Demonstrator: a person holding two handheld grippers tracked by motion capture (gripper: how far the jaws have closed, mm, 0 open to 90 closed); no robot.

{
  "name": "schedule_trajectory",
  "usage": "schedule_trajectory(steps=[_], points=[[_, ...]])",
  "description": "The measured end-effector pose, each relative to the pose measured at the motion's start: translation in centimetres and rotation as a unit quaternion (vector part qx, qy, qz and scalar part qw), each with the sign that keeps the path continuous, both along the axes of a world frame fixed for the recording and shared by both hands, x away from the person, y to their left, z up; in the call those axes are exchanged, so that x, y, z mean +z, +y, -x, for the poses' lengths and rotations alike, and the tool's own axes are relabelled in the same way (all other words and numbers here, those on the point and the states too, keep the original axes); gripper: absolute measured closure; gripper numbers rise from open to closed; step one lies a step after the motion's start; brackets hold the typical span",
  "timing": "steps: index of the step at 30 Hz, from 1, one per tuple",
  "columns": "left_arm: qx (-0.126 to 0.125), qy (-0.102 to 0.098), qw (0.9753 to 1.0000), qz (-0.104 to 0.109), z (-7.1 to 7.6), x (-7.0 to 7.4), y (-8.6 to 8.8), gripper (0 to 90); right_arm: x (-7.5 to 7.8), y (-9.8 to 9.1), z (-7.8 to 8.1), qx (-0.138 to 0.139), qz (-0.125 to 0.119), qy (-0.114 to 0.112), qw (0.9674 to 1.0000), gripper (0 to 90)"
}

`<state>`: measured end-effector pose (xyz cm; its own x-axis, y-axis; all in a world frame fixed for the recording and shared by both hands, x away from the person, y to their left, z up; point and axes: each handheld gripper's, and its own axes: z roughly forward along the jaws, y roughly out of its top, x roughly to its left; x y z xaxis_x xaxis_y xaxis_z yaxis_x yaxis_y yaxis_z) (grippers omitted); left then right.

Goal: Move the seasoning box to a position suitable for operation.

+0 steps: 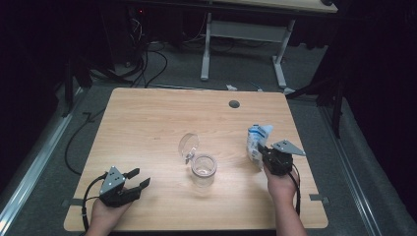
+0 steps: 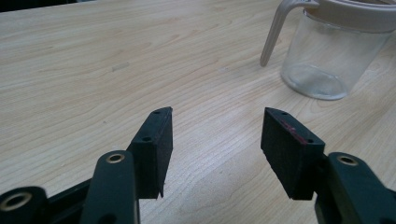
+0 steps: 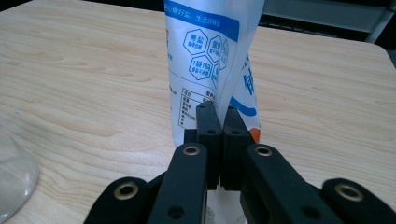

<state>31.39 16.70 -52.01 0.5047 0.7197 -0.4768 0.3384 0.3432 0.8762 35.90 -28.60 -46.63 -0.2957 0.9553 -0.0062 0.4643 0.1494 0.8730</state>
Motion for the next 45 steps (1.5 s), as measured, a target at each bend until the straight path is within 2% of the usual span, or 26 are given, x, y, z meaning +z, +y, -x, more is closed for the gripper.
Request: schedule_trajectory(steps=[6,12,16,22,27,31,40,45], points=[[-0.001,0.0,1.0,0.004,0.0,0.1,0.0,44.0,1.0,-0.3,-0.1,0.013,-0.007,0.016,0.9998,89.7],[-0.002,-0.001,0.9999,0.011,0.0,0.1,0.0,44.0,1.8,0.0,0.3,0.03,0.002,0.022,0.9993,89.9],[-0.003,-0.004,0.9999,0.011,0.1,0.0,0.0,43.9,2.6,0.2,0.7,0.039,-0.006,0.032,0.9987,89.8],[-0.007,-0.006,0.9999,0.006,0.2,0.0,-0.2,43.6,3.7,0.6,1.5,0.065,0.002,0.042,0.997,89.8],[-0.008,-0.008,0.9999,0.009,0.2,0.0,-0.3,43.6,4.6,1.1,2.1,0.084,0.005,0.055,0.9949,89.8],[-0.01,-0.008,0.9999,0.007,0.3,0.0,-0.4,43.6,5.1,1.7,2.6,0.1,0.018,0.066,0.9927,89.8],[-0.016,-0.01,0.9998,0.006,0.5,0.0,-0.6,43.6,5.6,2.6,3.5,0.123,0.025,0.086,0.9884,89.8],[-0.018,-0.011,0.9998,0.006,0.6,0.0,-0.7,43.6,5.7,3.1,3.8,0.135,0.042,0.099,0.9849,89.8]])
